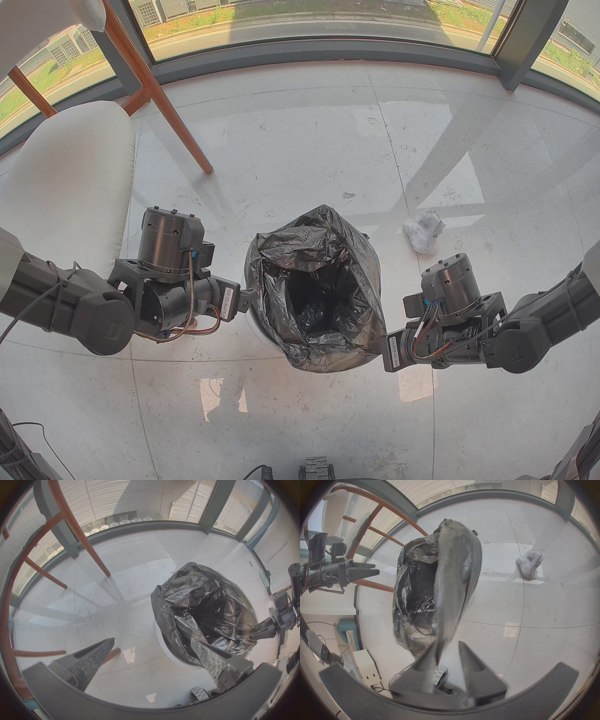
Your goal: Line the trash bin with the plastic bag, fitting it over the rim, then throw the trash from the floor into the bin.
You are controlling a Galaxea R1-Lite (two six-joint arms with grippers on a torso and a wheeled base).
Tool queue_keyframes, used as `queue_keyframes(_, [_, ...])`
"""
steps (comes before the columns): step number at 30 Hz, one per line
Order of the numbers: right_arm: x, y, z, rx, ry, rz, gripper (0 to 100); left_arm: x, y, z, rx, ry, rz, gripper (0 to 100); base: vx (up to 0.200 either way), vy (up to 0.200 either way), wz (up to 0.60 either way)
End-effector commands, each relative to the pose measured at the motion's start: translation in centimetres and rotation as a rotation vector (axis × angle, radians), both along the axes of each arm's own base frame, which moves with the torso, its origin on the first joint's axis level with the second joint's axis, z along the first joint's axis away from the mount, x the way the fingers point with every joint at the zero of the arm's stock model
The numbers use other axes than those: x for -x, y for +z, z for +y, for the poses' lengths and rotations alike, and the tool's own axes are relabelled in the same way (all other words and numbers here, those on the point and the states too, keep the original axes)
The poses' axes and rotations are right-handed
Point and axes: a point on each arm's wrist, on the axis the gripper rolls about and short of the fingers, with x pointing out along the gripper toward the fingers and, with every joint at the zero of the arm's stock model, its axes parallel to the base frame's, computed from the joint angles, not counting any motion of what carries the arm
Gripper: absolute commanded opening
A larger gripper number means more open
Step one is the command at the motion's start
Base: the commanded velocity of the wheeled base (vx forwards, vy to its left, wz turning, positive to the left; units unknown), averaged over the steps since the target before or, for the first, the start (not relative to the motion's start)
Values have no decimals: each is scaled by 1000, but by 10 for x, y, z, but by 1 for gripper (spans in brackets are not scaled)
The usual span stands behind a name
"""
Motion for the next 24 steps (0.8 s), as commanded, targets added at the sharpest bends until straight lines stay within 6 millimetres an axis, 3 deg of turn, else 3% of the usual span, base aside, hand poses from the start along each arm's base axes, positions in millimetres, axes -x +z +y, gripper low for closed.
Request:
queue_keyframes(1, [-2, 4, -4, -9, -13, -17, 100, 5, -2, 2, 28, -3, 19, 100, 0, 0, 0])
queue_keyframes(8, [-9, 19, -11, -39, -48, -60, 100, 26, 8, -13, 141, -3, 90, 100, 0, 0, 0])
queue_keyframes(16, [-10, 28, -23, -57, -82, -82, 100, 53, 8, -47, 212, -50, 216, 100, 0, 0, 0])
queue_keyframes(22, [-10, 31, -24, -63, -85, -91, 100, 57, 7, -57, 197, -74, 254, 100, 0, 0, 0])
queue_keyframes(24, [-11, 32, -24, -64, -85, -92, 100, 52, -3, -62, 178, -69, 278, 100, 0, 0, 0])
